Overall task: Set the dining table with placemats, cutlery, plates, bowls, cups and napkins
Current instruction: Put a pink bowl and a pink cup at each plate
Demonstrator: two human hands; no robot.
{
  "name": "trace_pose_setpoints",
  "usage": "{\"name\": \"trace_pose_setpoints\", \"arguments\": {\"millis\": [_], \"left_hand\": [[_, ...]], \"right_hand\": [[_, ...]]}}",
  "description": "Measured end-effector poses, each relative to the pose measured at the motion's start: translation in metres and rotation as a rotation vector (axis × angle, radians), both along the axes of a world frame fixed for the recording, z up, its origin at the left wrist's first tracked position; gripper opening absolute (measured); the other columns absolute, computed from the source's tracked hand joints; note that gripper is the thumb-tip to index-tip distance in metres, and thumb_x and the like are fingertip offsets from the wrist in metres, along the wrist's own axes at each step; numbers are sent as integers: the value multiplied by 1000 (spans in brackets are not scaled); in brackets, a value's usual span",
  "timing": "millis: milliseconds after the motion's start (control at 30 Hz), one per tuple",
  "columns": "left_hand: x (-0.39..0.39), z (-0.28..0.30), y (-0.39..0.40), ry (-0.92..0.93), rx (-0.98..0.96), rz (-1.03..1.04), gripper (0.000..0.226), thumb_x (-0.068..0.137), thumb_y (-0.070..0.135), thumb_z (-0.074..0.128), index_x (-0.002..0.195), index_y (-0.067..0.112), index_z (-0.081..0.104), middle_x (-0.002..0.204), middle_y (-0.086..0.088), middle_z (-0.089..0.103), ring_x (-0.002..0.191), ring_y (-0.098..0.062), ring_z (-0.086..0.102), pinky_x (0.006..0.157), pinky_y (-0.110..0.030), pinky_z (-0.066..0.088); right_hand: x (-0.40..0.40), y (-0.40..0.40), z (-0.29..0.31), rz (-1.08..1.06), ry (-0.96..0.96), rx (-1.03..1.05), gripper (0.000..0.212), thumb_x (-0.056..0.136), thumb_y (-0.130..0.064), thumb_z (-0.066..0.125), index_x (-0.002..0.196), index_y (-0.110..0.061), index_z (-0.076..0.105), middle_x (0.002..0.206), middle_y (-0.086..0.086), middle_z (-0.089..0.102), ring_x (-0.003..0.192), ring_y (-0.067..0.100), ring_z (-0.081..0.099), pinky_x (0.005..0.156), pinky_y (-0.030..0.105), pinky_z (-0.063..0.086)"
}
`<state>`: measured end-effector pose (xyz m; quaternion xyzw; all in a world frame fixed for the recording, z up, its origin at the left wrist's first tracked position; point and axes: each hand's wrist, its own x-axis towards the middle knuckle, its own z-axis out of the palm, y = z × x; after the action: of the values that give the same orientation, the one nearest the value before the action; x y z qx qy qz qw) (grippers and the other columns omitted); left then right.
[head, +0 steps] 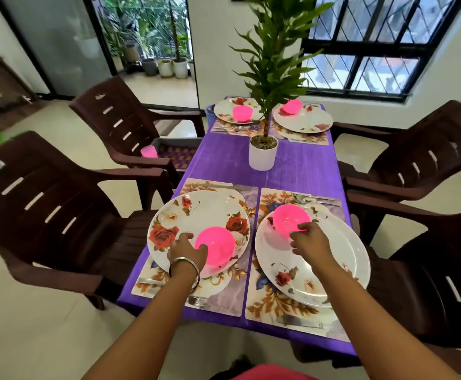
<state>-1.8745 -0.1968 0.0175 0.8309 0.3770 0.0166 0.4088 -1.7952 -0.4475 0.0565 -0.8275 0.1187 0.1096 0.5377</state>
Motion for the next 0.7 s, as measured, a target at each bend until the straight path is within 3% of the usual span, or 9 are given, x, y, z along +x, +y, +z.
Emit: {"name": "trace_pose_setpoints", "arguments": {"millis": [67, 133, 233, 367, 533, 700], "left_hand": [[-20, 15, -6, -164, -49, 23, 34, 85, 18, 67, 116, 9, 60, 118, -11, 61, 111, -29, 55, 90, -33, 43], [-43, 31, -13, -309, -90, 44, 20, 87, 11, 66, 106, 9, 65, 101, -4, 65, 98, -22, 60, 83, -27, 43], [-83, 57, -17, -507, -130, 108, 11, 87, 6, 63, 92, 15, 64, 93, 1, 66, 84, -20, 64, 78, -35, 56], [-139, 94, -14, -682, -188, 185, 15, 90, -2, 58, 86, 13, 60, 85, -8, 63, 67, -22, 61, 49, -13, 48], [-199, 127, 31, -779, -139, 272, 24, 88, -4, 58, 84, 18, 63, 81, -4, 67, 68, -18, 64, 54, -17, 48], [-258, 158, 114, -849, -102, 375, 35, 87, -14, 46, 85, 18, 62, 81, -9, 65, 61, -13, 61, 51, -17, 50]], "right_hand": [[-19, 10, 13, 74, -87, 52, 17, 88, -6, 55, 105, -9, 59, 102, 14, 66, 85, 30, 66, 78, 44, 57], [-42, 23, 29, 151, -154, 110, 17, 92, 0, 48, 96, -9, 62, 96, 13, 68, 84, 27, 66, 75, 38, 56], [-83, 47, 52, 278, -197, 207, 28, 94, 3, 41, 88, -15, 62, 92, 11, 68, 82, 26, 64, 69, 32, 53], [-134, 86, 81, 442, -164, 335, 26, 96, 5, 38, 93, -7, 62, 86, 13, 66, 74, 23, 62, 65, 30, 50], [-191, 163, 115, 650, -180, 429, 26, 97, 2, 40, 88, -11, 60, 78, 2, 64, 66, 14, 59, 60, 23, 49], [-232, 266, 137, 818, -197, 541, 22, 98, 1, 42, 90, -9, 60, 76, 4, 63, 64, 11, 57, 59, 17, 49]]}}
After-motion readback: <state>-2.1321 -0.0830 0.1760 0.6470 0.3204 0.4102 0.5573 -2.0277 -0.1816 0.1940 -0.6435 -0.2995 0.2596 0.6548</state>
